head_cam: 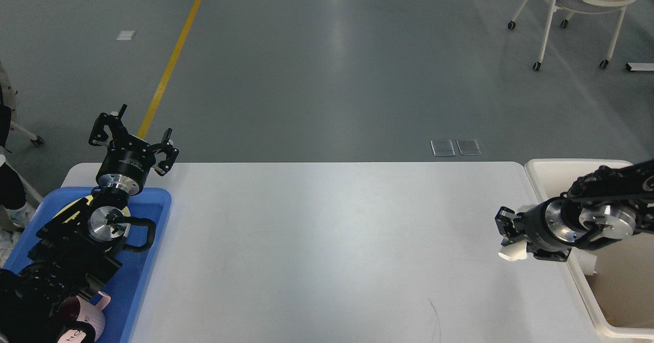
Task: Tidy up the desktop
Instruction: 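Lift the second paper cup toward the white bin, then lower the second paper cup into the white bin and release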
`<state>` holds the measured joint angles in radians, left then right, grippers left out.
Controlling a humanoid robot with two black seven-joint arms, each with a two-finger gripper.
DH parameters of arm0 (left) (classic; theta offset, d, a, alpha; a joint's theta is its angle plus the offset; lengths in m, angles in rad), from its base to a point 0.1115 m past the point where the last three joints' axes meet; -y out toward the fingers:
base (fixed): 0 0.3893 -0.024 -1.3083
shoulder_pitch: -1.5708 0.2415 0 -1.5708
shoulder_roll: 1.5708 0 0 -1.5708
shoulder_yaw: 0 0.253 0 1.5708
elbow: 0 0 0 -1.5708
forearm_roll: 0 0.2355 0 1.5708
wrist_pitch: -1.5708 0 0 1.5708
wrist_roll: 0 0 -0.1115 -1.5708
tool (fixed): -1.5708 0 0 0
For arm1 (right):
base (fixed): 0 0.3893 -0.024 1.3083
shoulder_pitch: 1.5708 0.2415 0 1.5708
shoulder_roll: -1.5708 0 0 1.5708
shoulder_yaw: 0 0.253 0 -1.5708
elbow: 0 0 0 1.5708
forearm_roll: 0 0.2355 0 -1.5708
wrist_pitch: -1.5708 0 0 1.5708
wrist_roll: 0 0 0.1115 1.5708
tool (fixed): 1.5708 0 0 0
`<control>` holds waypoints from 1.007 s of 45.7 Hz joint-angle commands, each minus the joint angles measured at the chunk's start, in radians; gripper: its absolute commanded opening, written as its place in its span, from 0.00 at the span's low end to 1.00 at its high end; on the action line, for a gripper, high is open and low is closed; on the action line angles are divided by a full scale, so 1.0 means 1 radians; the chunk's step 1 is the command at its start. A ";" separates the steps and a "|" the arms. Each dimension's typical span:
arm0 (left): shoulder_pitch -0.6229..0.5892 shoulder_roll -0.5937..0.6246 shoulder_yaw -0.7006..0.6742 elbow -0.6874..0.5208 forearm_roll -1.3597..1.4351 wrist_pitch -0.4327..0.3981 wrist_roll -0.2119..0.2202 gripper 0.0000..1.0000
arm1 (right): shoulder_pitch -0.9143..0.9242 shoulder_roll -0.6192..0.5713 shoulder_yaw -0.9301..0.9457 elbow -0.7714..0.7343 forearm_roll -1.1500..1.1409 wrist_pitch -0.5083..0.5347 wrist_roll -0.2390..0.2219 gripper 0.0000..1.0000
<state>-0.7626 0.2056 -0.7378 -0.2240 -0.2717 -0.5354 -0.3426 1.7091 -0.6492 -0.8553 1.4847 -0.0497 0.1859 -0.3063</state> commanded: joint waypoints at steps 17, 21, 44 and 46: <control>0.000 0.000 0.000 0.000 0.000 0.000 0.001 1.00 | 0.656 0.359 0.005 0.155 -0.019 0.426 0.000 0.00; 0.000 0.000 0.000 0.000 0.000 0.000 0.001 1.00 | 0.650 0.359 -0.007 0.151 -0.030 0.419 0.000 0.00; 0.002 0.000 0.000 0.000 0.000 0.000 0.001 1.00 | -0.089 0.056 -0.275 -0.426 -0.036 0.104 0.001 0.00; 0.003 0.000 0.000 0.000 0.000 0.000 0.001 1.00 | -0.166 0.056 -0.258 -0.496 -0.033 0.058 0.001 0.00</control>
<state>-0.7622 0.2054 -0.7378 -0.2238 -0.2713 -0.5354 -0.3421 1.7326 -0.5658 -1.1407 1.1556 -0.0865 0.3476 -0.3051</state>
